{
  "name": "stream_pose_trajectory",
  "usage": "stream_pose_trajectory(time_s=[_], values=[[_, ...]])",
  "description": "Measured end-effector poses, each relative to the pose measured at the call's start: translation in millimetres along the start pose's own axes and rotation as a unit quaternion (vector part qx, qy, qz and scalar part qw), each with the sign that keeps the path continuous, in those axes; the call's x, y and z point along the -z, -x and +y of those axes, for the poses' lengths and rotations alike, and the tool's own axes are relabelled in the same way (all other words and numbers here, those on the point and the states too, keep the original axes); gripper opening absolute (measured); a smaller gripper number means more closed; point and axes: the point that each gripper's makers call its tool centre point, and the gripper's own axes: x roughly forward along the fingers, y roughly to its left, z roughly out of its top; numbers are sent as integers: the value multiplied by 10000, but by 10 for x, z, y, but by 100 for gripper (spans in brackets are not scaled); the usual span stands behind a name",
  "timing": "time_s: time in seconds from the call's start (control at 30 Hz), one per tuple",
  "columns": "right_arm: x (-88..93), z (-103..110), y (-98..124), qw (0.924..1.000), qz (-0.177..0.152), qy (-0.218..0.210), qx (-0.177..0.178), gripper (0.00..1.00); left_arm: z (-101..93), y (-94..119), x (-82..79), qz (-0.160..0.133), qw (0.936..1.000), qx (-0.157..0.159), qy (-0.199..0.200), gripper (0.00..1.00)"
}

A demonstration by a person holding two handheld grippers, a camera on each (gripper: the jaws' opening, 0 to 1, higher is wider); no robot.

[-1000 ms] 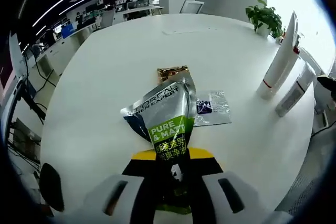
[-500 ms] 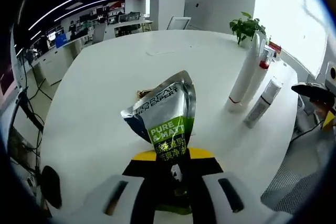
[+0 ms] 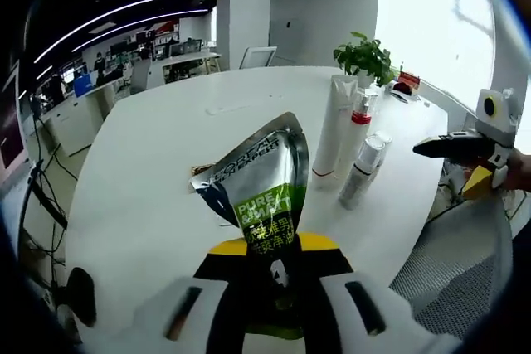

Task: Arrange the skincare products in the storage area until every visible bottle or jar stands upright without overlapping.

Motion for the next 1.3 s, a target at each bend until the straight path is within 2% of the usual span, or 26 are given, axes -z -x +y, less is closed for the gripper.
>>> stream_pose_trajectory(time_s=[0.1, 0.27, 0.43, 0.5, 0.57, 0.73, 0.9, 0.97, 1.03, 1.13, 1.27, 1.3], values=[[-101, 96, -45, 9991, -285, -281, -163, 62, -98, 68, -29, -89, 9999, 118, 80, 17], [-195, 285, -202, 9973, -377, -401, -492, 57, -255, 183, -92, -290, 9990, 337, 75, 17], [-321, 469, -358, 9924, -544, -703, -848, 52, -609, 317, -245, -591, 9949, 775, -243, 17], [-374, 525, -395, 9905, -597, -806, -941, 51, -739, 349, -282, -653, 9931, 953, -202, 17], [-438, 561, -409, 9871, -722, -1023, -1000, 48, -809, 360, -307, -697, 9923, 991, -236, 17], [-471, 476, -393, 9827, -863, -1343, -940, 39, -960, 349, -362, -734, 9904, 1129, -309, 18], [-485, 492, -344, 9798, -887, -1477, -1018, 28, -1045, 320, -372, -725, 9890, 1257, -273, 18], [-502, 564, -309, 9762, -920, -1522, -1243, 19, -1085, 305, -371, -692, 9888, 1311, -177, 19], [-517, 528, -287, 9732, -1015, -1689, -1185, 17, -1106, 300, -379, -728, 9887, 1296, -183, 18], [-528, 527, -229, 9595, -1051, -2204, -1404, 13, -1164, 289, -388, -738, 9875, 1393, -53, 20], [-504, 507, -153, 9584, -967, -2214, -1519, 8, -1233, 259, -379, -706, 9876, 1392, -154, 28], [-507, 532, -115, 9537, -943, -2324, -1659, 6, -1287, 247, -396, -726, 9875, 1398, -32, 32]])
